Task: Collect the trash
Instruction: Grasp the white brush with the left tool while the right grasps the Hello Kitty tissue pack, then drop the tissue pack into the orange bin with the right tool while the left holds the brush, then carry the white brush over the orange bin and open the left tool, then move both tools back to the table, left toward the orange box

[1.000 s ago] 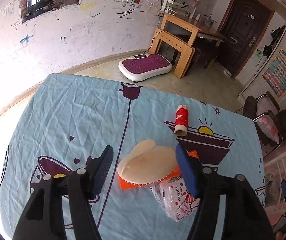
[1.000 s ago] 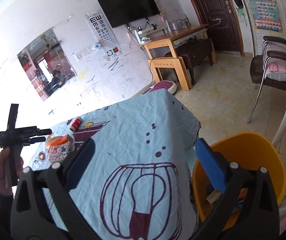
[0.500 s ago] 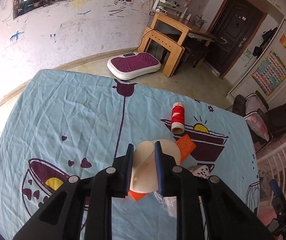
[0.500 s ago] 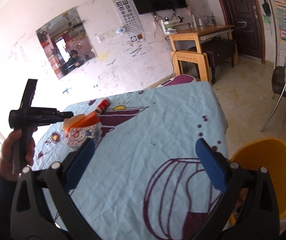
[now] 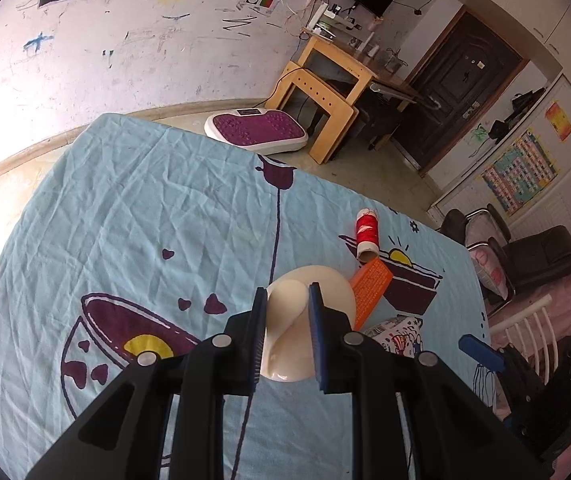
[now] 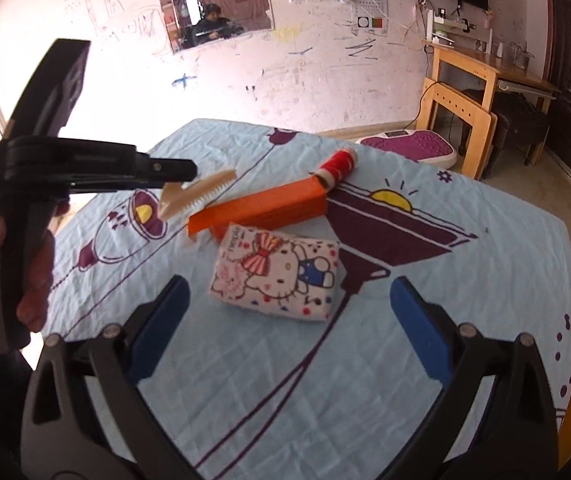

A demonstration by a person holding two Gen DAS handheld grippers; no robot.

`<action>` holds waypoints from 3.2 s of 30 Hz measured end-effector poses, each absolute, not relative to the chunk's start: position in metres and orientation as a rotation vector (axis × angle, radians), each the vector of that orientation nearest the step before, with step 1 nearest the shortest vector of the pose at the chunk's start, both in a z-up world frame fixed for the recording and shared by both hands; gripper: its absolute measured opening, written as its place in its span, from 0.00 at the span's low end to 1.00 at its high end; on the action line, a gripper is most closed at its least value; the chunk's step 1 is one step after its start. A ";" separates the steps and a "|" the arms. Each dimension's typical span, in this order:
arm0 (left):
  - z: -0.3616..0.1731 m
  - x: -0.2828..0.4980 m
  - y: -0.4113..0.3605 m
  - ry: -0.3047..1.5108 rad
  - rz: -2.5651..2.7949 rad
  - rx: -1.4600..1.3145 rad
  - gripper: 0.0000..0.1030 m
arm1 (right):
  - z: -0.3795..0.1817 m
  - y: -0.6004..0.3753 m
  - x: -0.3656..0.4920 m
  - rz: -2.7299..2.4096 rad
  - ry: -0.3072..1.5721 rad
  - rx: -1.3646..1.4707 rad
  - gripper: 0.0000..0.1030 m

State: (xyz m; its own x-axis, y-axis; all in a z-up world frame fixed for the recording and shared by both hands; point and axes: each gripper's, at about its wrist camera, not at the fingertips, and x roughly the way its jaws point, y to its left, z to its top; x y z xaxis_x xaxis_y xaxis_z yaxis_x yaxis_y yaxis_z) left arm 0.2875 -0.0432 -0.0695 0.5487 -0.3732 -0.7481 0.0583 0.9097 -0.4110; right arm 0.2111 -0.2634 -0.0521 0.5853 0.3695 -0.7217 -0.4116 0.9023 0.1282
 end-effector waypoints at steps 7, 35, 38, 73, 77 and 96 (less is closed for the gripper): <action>-0.070 0.284 -0.025 0.944 -0.283 -0.387 0.16 | -0.074 -0.231 0.238 0.445 0.948 -0.120 0.94; -0.044 0.267 -0.051 0.909 -0.304 -0.302 0.16 | -0.016 -0.386 0.191 0.196 0.667 0.120 0.57; -0.039 0.265 -0.064 0.904 -0.316 -0.281 0.16 | -0.023 -0.445 0.178 0.065 0.656 0.164 0.57; -0.045 0.200 -0.462 1.025 -0.860 0.096 0.16 | -0.115 -0.702 0.068 -0.403 0.560 0.677 0.92; -0.085 0.206 -0.505 1.111 -0.852 0.110 0.18 | -0.105 -0.706 0.056 -0.401 0.515 0.686 0.92; -0.057 0.230 -0.408 0.976 -0.644 0.047 0.77 | -0.089 -0.680 0.068 -0.346 0.536 0.625 0.92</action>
State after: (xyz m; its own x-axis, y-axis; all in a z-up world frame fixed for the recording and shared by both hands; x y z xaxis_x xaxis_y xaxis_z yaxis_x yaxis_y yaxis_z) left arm 0.2299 -0.4076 -0.0575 0.3911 -0.4861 -0.7815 0.5273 0.8143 -0.2426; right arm 0.0682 -0.6803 -0.0891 0.8094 -0.1455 -0.5690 0.4588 0.7614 0.4580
